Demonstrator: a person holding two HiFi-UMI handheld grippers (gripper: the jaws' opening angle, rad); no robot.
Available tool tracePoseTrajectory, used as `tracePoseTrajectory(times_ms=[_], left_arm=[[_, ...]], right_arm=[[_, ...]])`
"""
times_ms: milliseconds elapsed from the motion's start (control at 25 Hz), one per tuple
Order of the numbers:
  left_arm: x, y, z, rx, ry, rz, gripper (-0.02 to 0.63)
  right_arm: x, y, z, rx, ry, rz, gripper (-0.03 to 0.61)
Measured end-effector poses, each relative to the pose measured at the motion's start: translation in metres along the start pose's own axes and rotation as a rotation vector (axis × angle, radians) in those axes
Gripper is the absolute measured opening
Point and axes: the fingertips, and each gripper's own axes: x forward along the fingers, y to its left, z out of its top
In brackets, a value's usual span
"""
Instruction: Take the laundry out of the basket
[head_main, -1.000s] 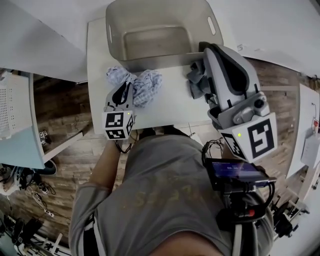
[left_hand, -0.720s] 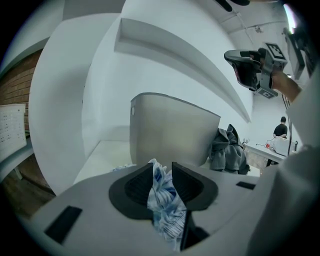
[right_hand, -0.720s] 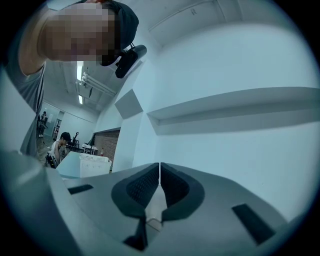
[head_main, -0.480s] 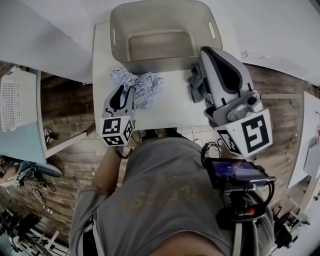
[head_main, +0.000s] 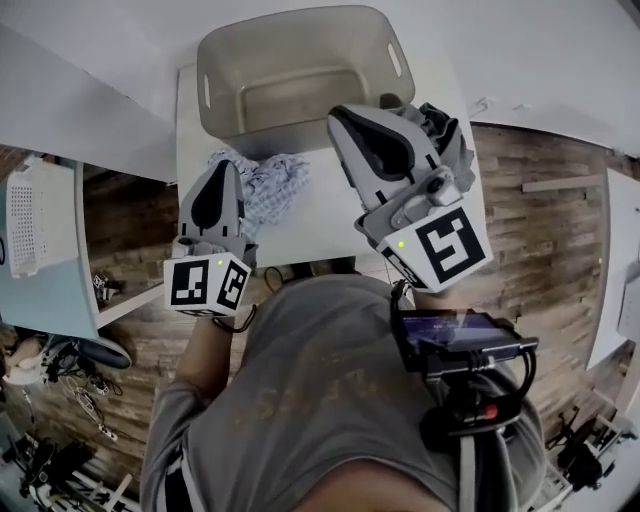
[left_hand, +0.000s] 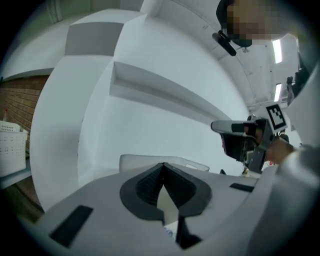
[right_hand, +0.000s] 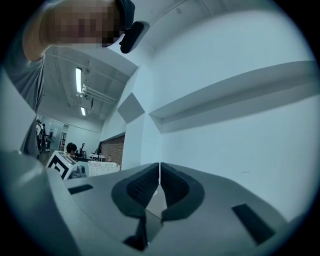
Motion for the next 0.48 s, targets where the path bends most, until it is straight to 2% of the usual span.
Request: tracePoseTrajectory(times_ms=[280,480], left_arm=[[0.007,-0.035,0.062,0.048,-0.108,-0.025,0.008],[0.010,-0.050,0.084,0.086,-0.160,-0.017,0.008]], right_arm=[[-0.001,0.004,-0.001,0.008,-0.015,0.025,0.014],[-0.002,0.009,-0.006,0.008,-0.011,0.024,0.012]])
